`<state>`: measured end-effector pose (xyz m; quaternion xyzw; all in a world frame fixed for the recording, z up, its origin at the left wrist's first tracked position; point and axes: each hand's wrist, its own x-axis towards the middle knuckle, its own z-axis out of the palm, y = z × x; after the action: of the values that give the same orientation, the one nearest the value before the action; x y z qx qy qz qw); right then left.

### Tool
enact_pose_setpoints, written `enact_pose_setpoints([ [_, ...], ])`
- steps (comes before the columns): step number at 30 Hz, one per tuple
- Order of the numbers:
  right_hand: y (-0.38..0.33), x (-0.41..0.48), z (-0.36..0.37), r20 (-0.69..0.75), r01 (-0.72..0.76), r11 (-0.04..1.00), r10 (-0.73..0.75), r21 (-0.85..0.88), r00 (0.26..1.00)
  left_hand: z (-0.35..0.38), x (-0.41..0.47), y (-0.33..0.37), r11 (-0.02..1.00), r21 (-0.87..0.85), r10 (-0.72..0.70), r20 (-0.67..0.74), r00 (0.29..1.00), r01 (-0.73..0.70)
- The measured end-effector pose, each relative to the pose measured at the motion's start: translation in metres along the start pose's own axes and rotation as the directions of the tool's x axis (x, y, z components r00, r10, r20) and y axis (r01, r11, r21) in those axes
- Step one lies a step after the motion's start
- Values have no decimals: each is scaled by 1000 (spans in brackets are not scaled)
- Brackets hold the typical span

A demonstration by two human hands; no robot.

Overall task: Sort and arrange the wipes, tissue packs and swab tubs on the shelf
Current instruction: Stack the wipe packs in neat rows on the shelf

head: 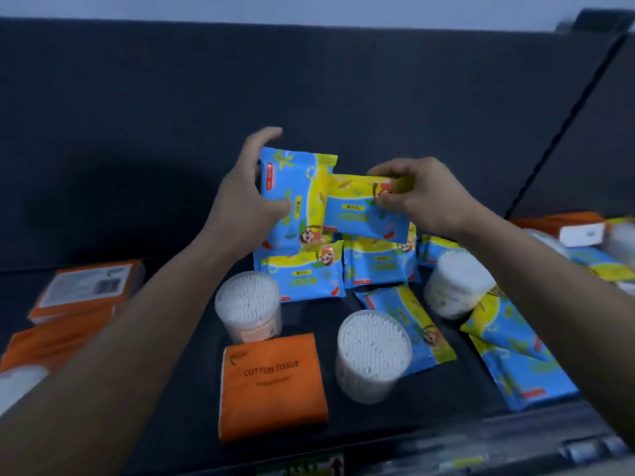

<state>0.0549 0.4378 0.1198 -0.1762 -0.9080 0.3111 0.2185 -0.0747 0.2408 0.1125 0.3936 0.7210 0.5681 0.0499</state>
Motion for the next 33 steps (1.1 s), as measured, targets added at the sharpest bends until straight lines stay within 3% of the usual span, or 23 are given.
enact_pose_setpoints([
  [3,10,-8,-8,26,-49,998,50,-44,998,15,3,-5,999,-47,-1,65,998,4],
  [10,42,-14,-10,165,-98,988,117,-117,979,43,2,-17,977,184,-140,147,979,112],
  [16,53,-2,-8,238,-23,997,41,-77,970,54,-4,-26,937,323,-194,154,969,136],
  [22,68,6,-6,346,44,991,2,-123,938,57,-12,-23,780,620,-260,207,943,79],
  [27,85,4,1,395,141,934,0,-328,919,55,-15,-16,527,845,-271,270,924,-93],
  [31,91,1,3,447,165,906,29,-391,894,51,-20,-15,513,856,-365,289,885,-68],
  [33,89,0,5,471,182,883,50,-433,881,50,-19,-16,534,844,-343,282,896,-61],
])
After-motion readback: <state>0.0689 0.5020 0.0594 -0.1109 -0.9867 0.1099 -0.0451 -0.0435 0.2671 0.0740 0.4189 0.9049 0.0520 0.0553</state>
